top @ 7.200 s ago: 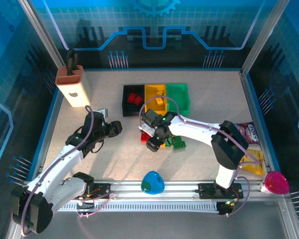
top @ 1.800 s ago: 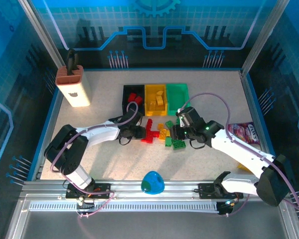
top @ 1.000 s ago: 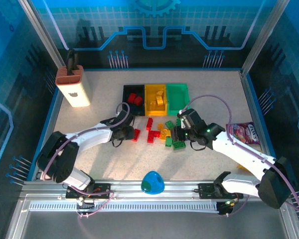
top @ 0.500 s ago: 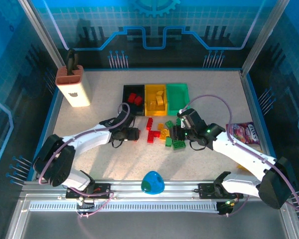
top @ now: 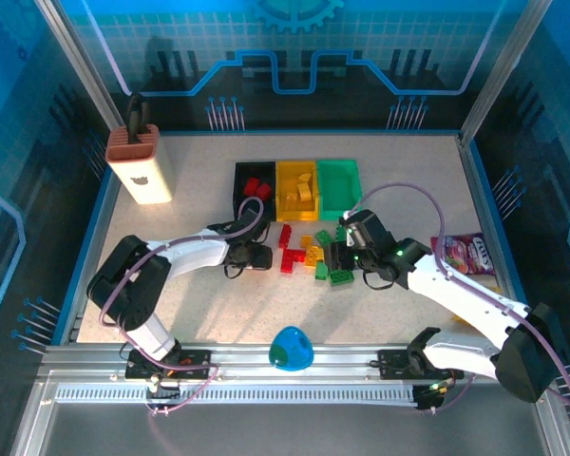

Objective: Sort the legos into containers by color
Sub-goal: Pick up the lego from the center of the table, then place the lego in the container.

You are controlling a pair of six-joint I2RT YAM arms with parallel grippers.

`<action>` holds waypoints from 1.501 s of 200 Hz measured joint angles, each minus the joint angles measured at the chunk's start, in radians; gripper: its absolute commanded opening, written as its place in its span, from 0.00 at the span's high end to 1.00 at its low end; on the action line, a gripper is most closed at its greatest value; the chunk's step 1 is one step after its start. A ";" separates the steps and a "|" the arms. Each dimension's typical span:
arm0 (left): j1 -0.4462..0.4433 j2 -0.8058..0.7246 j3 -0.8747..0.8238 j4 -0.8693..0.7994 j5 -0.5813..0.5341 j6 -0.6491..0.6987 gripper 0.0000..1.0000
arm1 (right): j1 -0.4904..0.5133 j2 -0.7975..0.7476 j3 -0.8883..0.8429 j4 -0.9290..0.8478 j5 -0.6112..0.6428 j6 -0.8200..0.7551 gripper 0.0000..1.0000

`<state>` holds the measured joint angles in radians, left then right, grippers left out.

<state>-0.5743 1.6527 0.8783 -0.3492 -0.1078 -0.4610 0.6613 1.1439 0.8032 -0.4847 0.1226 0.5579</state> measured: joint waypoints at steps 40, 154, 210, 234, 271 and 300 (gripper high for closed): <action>-0.010 -0.006 0.004 -0.006 -0.011 0.000 0.67 | 0.000 0.000 -0.001 0.001 0.000 0.000 0.46; 0.064 -0.334 0.113 -0.123 -0.018 -0.003 0.73 | 0.000 0.097 -0.037 0.093 -0.056 0.000 0.49; 0.167 -0.431 0.114 -0.137 0.008 -0.003 0.73 | 0.002 0.108 -0.026 0.113 -0.072 0.011 0.51; 0.195 -0.393 0.122 -0.140 0.017 0.000 0.73 | 0.011 0.106 -0.042 0.130 -0.079 0.023 0.52; 0.230 -0.312 0.182 -0.132 0.047 0.017 0.74 | 0.043 0.034 -0.103 0.127 -0.076 0.045 0.52; 0.261 -0.222 0.270 -0.117 0.057 0.025 0.74 | 0.057 -0.051 -0.143 0.118 -0.066 0.064 0.52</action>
<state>-0.3134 1.4307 1.1488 -0.4664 -0.0509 -0.4358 0.7181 1.0924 0.6605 -0.3668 0.0563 0.6224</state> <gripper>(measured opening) 0.322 0.484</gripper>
